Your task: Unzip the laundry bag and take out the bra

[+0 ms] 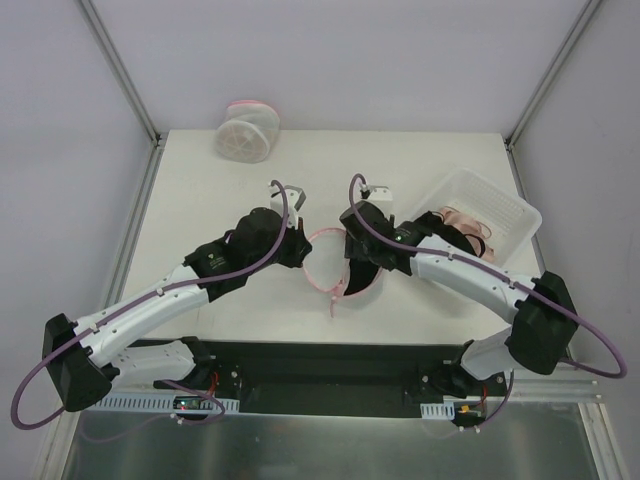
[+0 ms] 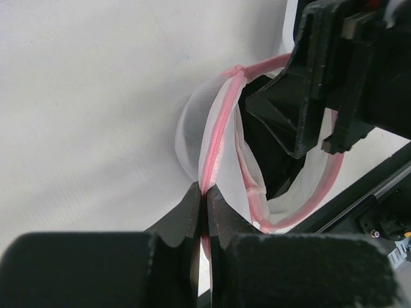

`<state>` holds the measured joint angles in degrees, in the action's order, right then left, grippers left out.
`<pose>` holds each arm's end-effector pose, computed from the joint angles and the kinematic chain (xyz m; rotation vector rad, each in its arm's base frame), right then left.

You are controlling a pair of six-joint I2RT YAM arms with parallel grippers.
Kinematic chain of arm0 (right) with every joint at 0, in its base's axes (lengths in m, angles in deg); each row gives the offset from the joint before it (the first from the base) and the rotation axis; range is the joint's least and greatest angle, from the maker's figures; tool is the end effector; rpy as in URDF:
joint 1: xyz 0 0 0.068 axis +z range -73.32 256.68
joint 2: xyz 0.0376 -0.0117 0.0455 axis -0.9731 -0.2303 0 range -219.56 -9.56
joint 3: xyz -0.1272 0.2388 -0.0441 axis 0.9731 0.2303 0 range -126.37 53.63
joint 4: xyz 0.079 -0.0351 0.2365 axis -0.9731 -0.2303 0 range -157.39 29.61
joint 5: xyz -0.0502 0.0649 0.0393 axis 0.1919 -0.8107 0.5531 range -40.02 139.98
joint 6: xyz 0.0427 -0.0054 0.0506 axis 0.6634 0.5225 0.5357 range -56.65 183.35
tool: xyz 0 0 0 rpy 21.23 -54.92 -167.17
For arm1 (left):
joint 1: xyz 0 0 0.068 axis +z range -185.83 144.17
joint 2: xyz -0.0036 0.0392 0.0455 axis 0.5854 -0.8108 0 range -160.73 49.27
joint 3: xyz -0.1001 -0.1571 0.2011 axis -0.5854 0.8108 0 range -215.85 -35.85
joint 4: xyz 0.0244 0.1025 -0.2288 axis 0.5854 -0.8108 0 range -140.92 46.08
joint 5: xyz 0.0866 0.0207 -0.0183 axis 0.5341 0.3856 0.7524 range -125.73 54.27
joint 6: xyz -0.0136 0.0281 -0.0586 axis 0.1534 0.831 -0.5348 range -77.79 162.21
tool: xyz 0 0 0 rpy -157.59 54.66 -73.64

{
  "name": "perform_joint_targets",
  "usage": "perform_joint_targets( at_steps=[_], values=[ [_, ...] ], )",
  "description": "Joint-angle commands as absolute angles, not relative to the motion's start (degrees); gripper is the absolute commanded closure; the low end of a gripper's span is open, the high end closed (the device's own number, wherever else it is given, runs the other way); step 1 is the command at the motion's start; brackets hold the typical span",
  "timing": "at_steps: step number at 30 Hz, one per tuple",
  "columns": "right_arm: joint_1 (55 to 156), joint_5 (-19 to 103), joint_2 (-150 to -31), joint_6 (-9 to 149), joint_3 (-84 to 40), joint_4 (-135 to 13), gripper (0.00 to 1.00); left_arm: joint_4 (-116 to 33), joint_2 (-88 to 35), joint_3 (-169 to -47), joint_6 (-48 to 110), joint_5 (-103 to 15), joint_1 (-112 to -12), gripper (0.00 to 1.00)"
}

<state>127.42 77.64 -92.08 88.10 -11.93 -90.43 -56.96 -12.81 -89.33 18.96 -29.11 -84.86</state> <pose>0.2149 0.2243 0.2772 -0.2955 2.2585 0.1054 0.1713 -0.1879 0.3256 0.3723 1.9809 -0.7125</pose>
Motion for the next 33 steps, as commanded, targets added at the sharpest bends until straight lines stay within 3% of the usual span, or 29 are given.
perform_joint_targets(
  at_steps=[1,6,9,10,11,19,25,33],
  values=[
    [126.8,78.3,-96.5,87.0,-13.3,-91.9,0.4,-56.5,-11.3,-89.8,18.1,-28.2,-84.8,1.0],
    [126.4,78.5,-104.6,87.5,-14.0,-89.4,0.39,-56.6,-10.7,-89.4,17.8,-28.3,-84.7,1.0],
    [126.5,80.2,-105.6,88.0,-14.3,-89.5,0.65,-56.9,-10.1,-88.9,17.7,-27.7,-84.7,1.0],
    [126.4,80.3,-104.8,88.0,-14.3,-89.4,0.87,-57.1,-9.6,-88.8,17.8,-27.5,-84.8,1.0],
    [126.4,80.5,-103.8,87.9,-14.3,-89.4,0.99,-57.2,-9.4,-88.7,17.9,-26.6,-84.8,1.0],
    [129.8,74.2,-89.6,83.1,-15.4,-86.7,0.98,-59.0,-9.0,-89.4,19.5,-23.4,-83.5,1.0],
    [139.8,78.6,-83.0,81.5,-19.1,-86.1,0.99,-59.3,-10.1,-90.3,20.7,-21.2,-82.1,1.0],
    [139.7,81.8,-70.6,80.1,-17.1,-83.6,0.98,-60.7,-12.8,-90.9,20.6,-22.6,-80.6,1.0]
  ],
)
